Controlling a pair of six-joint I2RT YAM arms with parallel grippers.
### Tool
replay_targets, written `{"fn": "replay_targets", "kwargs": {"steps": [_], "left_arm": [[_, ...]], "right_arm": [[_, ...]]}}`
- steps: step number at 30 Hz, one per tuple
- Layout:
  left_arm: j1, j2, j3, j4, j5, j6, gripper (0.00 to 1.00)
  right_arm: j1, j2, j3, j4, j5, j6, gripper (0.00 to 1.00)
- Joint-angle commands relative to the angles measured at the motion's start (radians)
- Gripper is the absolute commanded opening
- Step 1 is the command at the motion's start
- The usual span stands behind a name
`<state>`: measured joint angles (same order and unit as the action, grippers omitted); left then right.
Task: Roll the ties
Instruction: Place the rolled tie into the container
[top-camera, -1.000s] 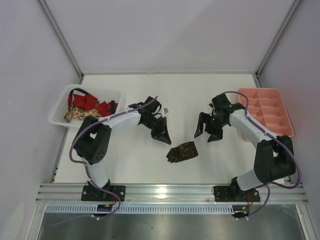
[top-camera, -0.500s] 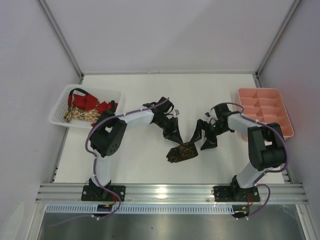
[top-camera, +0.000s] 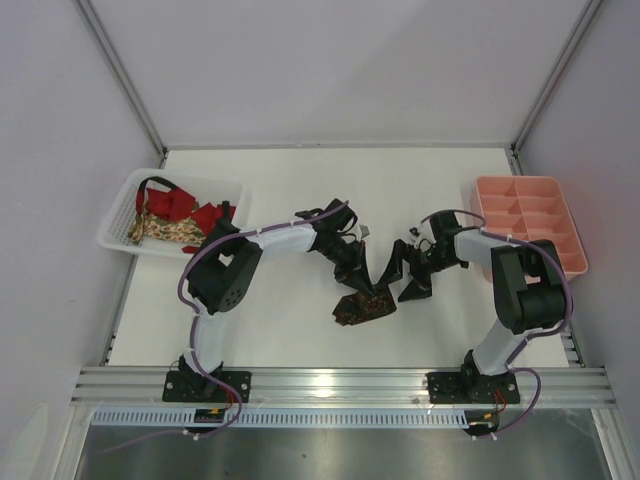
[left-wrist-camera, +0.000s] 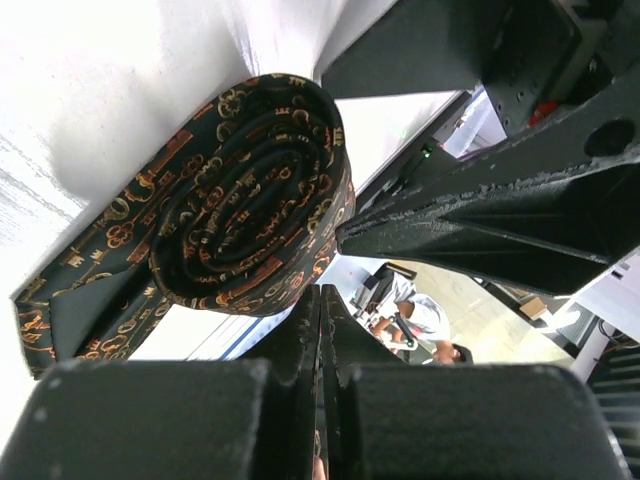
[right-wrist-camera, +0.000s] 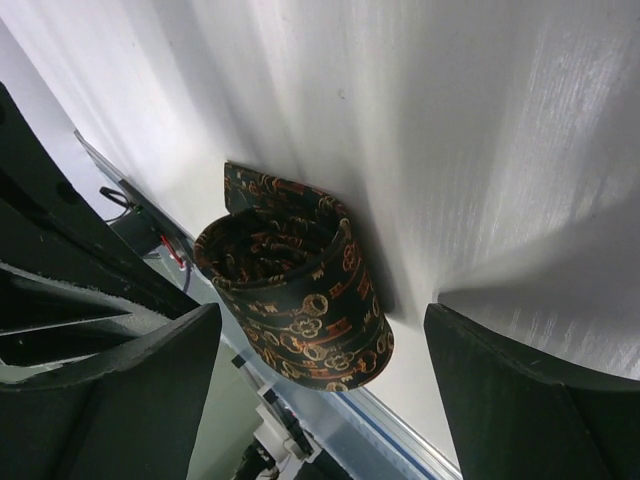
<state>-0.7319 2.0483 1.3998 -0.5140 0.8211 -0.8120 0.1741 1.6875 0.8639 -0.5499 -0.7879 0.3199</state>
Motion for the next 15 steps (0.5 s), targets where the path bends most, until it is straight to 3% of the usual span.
{"fn": "replay_targets", "kwargs": {"steps": [1, 15], "left_arm": [[-0.001, 0.006, -0.022, 0.008, 0.046, -0.004, 0.03], [0.003, 0.027, -0.113, 0.052, 0.043, 0.042, 0.02]], "right_arm": [[-0.008, 0.017, -0.012, 0.048, -0.045, -0.004, 0.91], [-0.008, 0.003, -0.088, 0.088, -0.065, -0.004, 0.89]]}}
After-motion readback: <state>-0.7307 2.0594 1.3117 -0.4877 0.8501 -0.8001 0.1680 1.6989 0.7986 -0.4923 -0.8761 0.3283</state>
